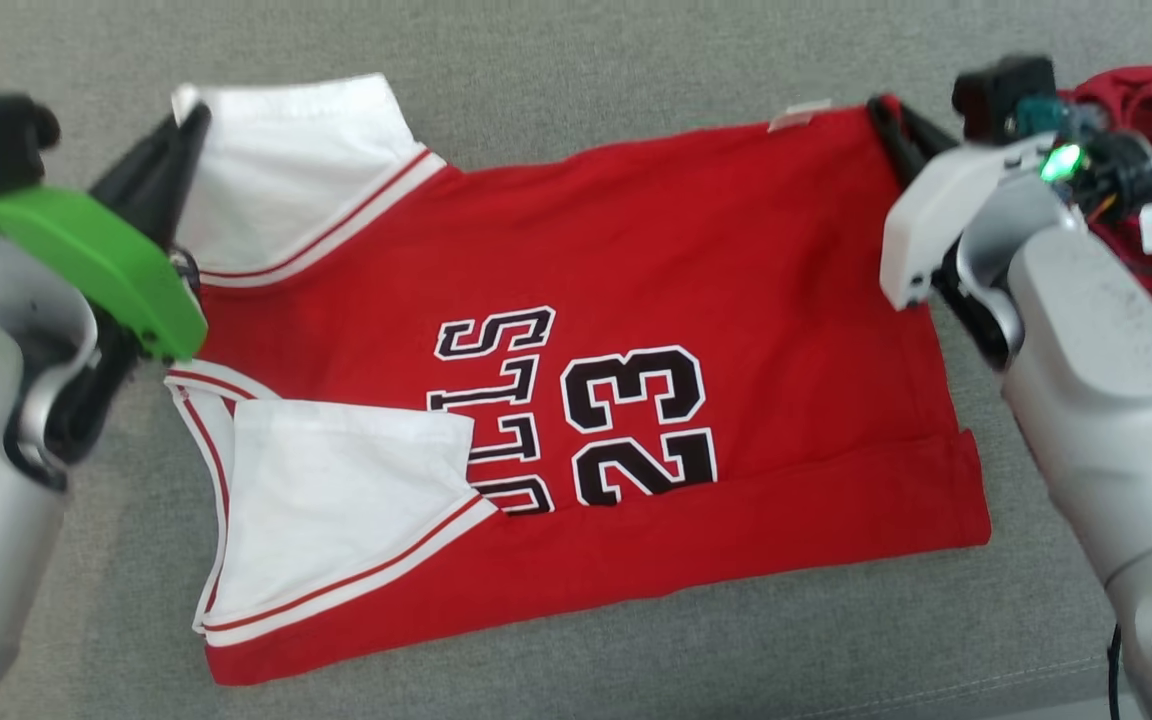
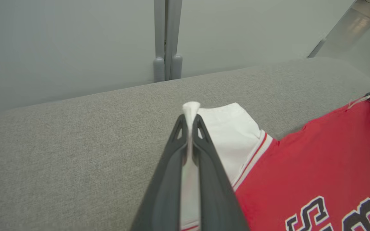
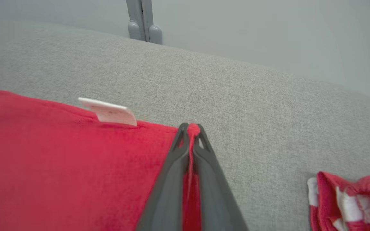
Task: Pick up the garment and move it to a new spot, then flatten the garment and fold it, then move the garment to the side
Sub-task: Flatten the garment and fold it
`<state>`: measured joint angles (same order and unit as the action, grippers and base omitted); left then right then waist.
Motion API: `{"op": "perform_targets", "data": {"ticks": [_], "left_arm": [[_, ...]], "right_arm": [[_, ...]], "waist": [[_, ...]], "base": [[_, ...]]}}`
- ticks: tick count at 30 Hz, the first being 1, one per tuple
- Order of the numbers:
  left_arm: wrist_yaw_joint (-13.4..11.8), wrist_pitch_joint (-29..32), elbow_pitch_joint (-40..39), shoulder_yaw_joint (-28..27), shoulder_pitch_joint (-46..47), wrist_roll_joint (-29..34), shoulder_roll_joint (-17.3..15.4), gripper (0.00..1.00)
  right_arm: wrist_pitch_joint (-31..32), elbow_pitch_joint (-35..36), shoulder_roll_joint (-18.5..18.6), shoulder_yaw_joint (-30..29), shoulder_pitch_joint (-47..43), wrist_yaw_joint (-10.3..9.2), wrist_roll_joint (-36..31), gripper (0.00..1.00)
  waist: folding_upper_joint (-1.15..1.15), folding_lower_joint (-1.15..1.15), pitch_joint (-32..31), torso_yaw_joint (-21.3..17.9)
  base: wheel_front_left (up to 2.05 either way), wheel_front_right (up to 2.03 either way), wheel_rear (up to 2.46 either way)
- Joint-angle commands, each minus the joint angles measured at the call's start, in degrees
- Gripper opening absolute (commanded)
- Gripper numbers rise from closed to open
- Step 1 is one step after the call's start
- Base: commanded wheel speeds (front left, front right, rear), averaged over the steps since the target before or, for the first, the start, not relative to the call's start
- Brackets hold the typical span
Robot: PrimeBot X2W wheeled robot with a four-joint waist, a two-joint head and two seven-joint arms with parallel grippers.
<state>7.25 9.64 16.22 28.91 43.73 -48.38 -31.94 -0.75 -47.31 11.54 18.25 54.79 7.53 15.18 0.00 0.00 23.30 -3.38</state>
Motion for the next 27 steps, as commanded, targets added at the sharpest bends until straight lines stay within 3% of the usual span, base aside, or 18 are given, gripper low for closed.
{"op": "perform_targets", "data": {"ticks": [1, 8, 16, 23, 25, 26, 27], "left_arm": [[-0.24, -1.15, -1.17, -0.1, -2.83, -0.52, -0.7, 0.0], [-3.9, -6.73, -9.79, -1.79, -16.76, -2.06, -2.46, 0.0], [-9.29, -11.1, -18.66, -2.97, -32.27, -4.54, -2.23, 0.0], [-10.4, -12.32, -18.57, -1.71, -39.21, -7.36, 0.09, 0.0], [-9.9, -12.49, -17.1, -1.24, -40.27, -7.65, 0.7, 0.0], [-9.79, -12.88, -16.21, -0.99, -40.54, -7.57, 1.02, 0.29], [-9.6, -13.04, -15.4, -0.79, -40.86, -7.66, 1.3, 0.48]], "right_arm": [[-1.32, 0.52, 0.31, 0.26, -2.36, -0.1, 0.55, 0.0], [-5.94, 6.53, 1.46, -1.44, -13.17, -0.1, 1.53, 0.0], [-5.27, 15.55, 0.26, -8.06, -26.28, -0.1, -1.53, 0.0], [-2.69, 21.05, -2.56, -12.96, -34.64, -0.1, -3.32, 0.0], [-2.23, 22.3, -3.08, -13.96, -36.5, -0.1, -4.1, 0.14], [-2.12, 23.01, -3.52, -14.59, -37.33, -0.1, -4.71, 0.35], [-2.28, 23.59, -3.91, -15.18, -38.04, -0.1, -5.15, 0.7]], "waist": [[0.0, 0.0, -2.58, 0.38], [0.0, 0.0, -7.22, 1.05], [0.0, 0.0, -10.94, 1.4], [0.0, 0.0, -13.09, 1.63], [0.0, 0.0, -13.55, 1.57], [0.0, 0.0, -13.73, 1.49], [0.0, 0.0, -13.91, 1.42]], "base": [[0.0, 0.0, 0.0], [0.0, 0.0, 0.0], [0.0, 0.0, 0.0], [0.0, 0.0, 0.0], [0.0, 0.0, 0.0], [0.0, 0.0, 0.0], [0.0, 0.0, 0.0]]}}
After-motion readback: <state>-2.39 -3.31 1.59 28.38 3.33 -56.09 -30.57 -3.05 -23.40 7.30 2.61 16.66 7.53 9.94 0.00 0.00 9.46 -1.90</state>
